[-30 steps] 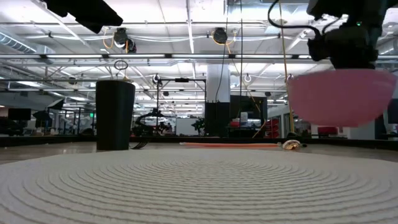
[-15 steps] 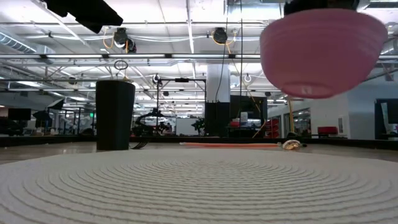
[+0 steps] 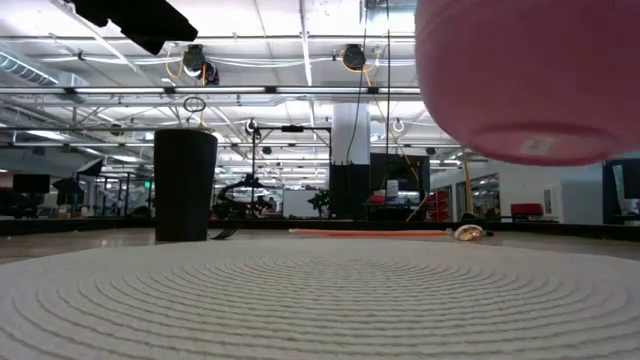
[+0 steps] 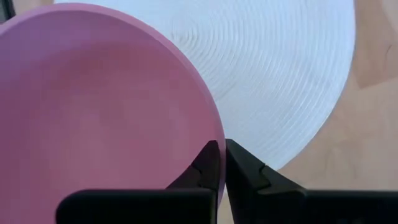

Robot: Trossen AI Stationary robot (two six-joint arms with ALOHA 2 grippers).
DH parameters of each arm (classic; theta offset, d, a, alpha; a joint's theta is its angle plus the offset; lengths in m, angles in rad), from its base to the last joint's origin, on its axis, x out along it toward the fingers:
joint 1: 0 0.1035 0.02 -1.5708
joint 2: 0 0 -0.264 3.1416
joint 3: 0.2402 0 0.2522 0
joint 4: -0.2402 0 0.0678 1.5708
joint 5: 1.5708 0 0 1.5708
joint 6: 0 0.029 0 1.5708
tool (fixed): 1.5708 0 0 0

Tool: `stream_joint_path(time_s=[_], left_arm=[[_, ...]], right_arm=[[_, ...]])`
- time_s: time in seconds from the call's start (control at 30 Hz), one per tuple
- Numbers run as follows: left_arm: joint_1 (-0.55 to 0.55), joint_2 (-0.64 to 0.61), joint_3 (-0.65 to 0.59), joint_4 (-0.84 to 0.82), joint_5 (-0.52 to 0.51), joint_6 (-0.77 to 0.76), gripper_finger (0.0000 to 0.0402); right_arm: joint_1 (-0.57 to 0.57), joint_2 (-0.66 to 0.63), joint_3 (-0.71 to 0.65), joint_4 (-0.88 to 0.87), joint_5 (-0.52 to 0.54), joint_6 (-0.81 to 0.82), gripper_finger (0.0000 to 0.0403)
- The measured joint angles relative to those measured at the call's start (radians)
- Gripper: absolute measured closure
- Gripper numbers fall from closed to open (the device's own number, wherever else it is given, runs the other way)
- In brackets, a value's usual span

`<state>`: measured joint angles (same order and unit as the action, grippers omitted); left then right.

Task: Pick & Place Utensil
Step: Put the pink bowl on the white table mat

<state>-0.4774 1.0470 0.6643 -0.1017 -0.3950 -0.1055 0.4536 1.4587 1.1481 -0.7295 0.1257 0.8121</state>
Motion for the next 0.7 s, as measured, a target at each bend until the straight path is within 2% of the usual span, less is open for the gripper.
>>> stream_joint_path(time_s=[0.2, 0.33, 0.53, 0.7], left_arm=[[0.0, 0.0, 0.0, 0.002, 0.0, 0.0, 0.0314], [0.0, 0.0, 0.0, 0.002, 0.0, -0.01, 0.0314], [0.0, 0.0, 0.0, 0.002, 0.0, -0.025, 0.0314], [-0.001, 0.0, 0.0, -0.008, 0.001, -0.029, 0.0314]], right_arm=[[0.023, 0.012, 0.0, -0.017, 0.002, 0.051, 0.0399], [-0.016, 0.012, 0.0, 0.004, -0.001, 0.023, 0.0399], [-0.119, 0.051, 0.003, 0.149, -0.127, -0.108, 0.0399], [-0.171, 0.159, 0.059, 0.156, -0.183, -0.196, 0.0399]])
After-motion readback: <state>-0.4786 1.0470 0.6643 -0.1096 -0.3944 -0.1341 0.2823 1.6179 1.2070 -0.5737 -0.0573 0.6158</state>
